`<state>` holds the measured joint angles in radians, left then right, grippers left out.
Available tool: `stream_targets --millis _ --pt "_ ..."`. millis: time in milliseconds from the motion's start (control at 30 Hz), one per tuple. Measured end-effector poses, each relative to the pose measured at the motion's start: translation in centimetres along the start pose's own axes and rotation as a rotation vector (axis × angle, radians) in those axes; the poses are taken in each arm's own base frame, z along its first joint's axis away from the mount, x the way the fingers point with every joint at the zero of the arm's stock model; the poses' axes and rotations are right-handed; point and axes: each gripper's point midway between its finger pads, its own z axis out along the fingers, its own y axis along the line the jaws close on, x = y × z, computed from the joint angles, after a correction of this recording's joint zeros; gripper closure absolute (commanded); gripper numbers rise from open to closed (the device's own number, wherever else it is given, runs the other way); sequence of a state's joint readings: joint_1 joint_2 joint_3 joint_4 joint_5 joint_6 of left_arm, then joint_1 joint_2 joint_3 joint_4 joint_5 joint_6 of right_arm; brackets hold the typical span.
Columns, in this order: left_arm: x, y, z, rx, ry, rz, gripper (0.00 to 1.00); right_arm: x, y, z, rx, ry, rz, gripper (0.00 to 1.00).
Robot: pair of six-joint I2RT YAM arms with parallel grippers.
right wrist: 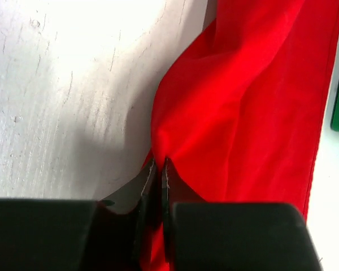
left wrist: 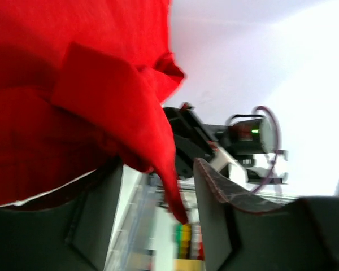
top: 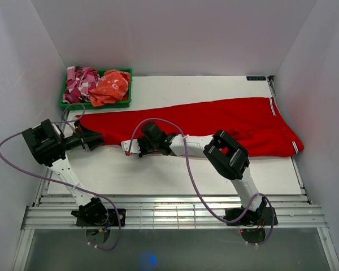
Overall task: Fold and stack the trousers
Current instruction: Flatten the trousers out
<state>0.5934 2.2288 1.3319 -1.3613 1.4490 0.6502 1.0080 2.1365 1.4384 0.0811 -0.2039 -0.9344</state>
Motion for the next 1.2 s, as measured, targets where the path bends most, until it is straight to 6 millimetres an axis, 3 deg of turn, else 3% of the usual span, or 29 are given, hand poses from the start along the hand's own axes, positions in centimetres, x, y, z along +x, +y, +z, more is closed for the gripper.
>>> stream_targets --millis 133,200,267,400,533,600,700,767,867,1000,1067,1200 --pt "-0.8 0.2 -0.8 -0.105 0.013 0.121 0.21 0.0 -0.2 -0.4 -0.008 -0.006 0.051 0.92" --pt "-1.3 -0.1 -1.7 -0.229 0.012 0.256 0.08 -0.5 -0.3 -0.8 -0.028 -0.017 0.084 0.92" --pt "-2.4 -1.3 -3.0 -0.362 -0.019 0.445 0.02 -1.3 -0.6 -1.8 -0.059 -0.032 0.126 0.92" --pt "-4.0 -5.8 -5.6 -0.601 -0.146 0.903 0.02 -4.8 -2.1 -4.6 -0.136 -0.11 0.217 0.92" --pt "-2.8 -10.0 -7.4 -0.755 -0.249 1.331 0.02 -7.2 -2.7 -7.6 -0.256 -0.202 0.321 0.92" --pt "-1.8 -10.6 -7.8 -0.799 -0.229 1.495 0.03 -7.8 -2.6 -9.1 -0.325 -0.237 0.392 0.92" --pt "-0.8 -9.7 -7.6 -0.798 -0.12 1.614 0.06 -7.8 -3.1 -10.2 -0.408 -0.281 0.515 0.92" --pt "-0.4 -7.3 -7.3 -0.761 -0.022 1.585 0.09 -6.7 -3.9 -9.6 -0.436 -0.292 0.581 0.92" --pt "0.2 -3.2 -6.9 -0.689 0.125 1.473 0.11 -3.1 -4.2 -7.1 -0.47 -0.267 0.694 0.92" --pt "2.7 0.7 -6.5 -0.599 0.274 1.343 0.1 2.7 -1.4 -4.2 -0.525 -0.165 0.847 0.92" --pt "4.1 1.2 -6.5 -0.573 0.324 1.333 0.1 4.1 -0.3 -3.5 -0.541 -0.135 0.885 0.92" --pt "6.5 0.8 -6.2 -0.542 0.384 1.403 0.1 4.1 -0.1 -3.0 -0.536 -0.116 0.899 0.92"
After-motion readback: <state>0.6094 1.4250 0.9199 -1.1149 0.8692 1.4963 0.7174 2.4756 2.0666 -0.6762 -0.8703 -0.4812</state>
